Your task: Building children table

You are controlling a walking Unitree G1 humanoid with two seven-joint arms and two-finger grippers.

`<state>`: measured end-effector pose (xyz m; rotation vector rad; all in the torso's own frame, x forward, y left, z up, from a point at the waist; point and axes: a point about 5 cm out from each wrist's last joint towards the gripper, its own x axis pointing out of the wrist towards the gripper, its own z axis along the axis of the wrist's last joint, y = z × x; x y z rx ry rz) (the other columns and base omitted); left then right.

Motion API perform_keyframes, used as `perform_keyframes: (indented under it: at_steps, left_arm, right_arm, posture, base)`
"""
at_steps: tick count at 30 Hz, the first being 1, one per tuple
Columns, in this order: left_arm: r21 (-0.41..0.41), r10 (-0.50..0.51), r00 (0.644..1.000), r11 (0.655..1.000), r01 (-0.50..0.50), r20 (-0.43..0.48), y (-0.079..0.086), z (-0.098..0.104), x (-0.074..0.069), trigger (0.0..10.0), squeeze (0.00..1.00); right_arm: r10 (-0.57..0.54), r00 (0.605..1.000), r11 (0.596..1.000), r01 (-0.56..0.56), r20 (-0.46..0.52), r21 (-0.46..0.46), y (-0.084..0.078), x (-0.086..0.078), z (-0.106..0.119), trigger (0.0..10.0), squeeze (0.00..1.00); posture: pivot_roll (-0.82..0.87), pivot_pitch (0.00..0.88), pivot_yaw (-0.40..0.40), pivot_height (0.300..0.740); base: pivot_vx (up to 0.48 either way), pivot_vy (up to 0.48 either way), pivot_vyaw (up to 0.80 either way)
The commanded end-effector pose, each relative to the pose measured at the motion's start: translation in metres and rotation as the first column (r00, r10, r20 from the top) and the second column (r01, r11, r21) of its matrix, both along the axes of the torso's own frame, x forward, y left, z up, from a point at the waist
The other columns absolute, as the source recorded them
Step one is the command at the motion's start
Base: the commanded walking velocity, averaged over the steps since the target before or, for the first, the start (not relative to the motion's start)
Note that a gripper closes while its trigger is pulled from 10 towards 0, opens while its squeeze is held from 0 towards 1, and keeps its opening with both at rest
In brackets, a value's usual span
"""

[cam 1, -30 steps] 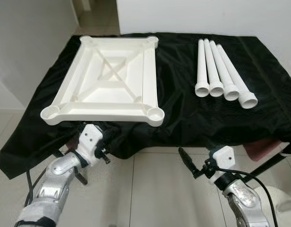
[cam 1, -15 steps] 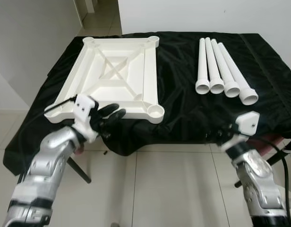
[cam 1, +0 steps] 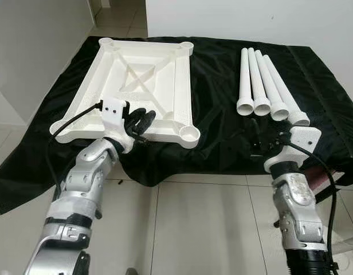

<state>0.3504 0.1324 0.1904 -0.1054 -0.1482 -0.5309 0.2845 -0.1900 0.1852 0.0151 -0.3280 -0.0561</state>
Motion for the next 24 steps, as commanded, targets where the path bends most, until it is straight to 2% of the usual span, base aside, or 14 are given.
perform_keyframes:
  at_steps: [1,5,9,12,16,24]
  left_arm:
    - [-0.025,0.075,0.997,0.997,-0.075,-0.019,0.005,-0.006,0.000,10.0,0.00]
    - [-0.045,0.133,0.990,0.990,-0.135,-0.036,0.004,-0.018,-0.007,10.0,0.00]
    - [0.001,0.133,0.991,0.991,-0.133,0.008,-0.006,-0.033,-0.023,10.0,0.00]
    - [0.002,0.128,0.992,0.992,-0.128,0.019,-0.008,-0.034,-0.026,10.0,0.00]
    - [0.010,0.100,0.994,0.995,-0.101,0.040,-0.017,-0.031,-0.031,10.0,0.00]
    - [0.019,0.115,0.992,0.993,-0.116,0.057,-0.014,-0.024,-0.028,10.0,0.00]
  right_arm:
    - [-0.023,1.000,1.000,0.023,-0.016,-0.007,0.006,-0.003,-0.007,10.0,0.00]
    - [-0.060,0.998,0.997,0.060,-0.009,-0.037,0.015,-0.008,-0.016,10.0,0.00]
    - [-0.047,0.999,0.999,0.047,-0.020,-0.009,0.018,-0.014,-0.024,10.0,0.00]
    - [-0.049,0.999,0.999,0.049,-0.023,-0.004,0.017,-0.014,-0.024,10.0,0.00]
    - [-0.075,0.997,0.996,0.074,-0.020,-0.053,0.013,-0.015,-0.022,10.0,0.00]
    - [-0.094,0.995,0.994,0.092,-0.026,-0.065,0.013,-0.019,-0.025,10.0,0.00]
  posture:
    - [-0.01,0.058,0.024,0.740]
    - [-0.01,0.053,0.038,0.740]
    - [0.00,0.048,0.026,0.740]
    - [0.00,0.048,0.026,0.740]
    - [0.00,0.080,0.015,0.740]
    - [0.01,0.095,0.007,0.740]
  base:
    - [0.000,0.000,0.00]
    - [0.000,0.000,0.00]
    - [0.000,0.000,0.00]
    - [0.000,0.000,0.00]
    - [0.000,0.000,0.00]
    - [0.000,0.000,0.00]
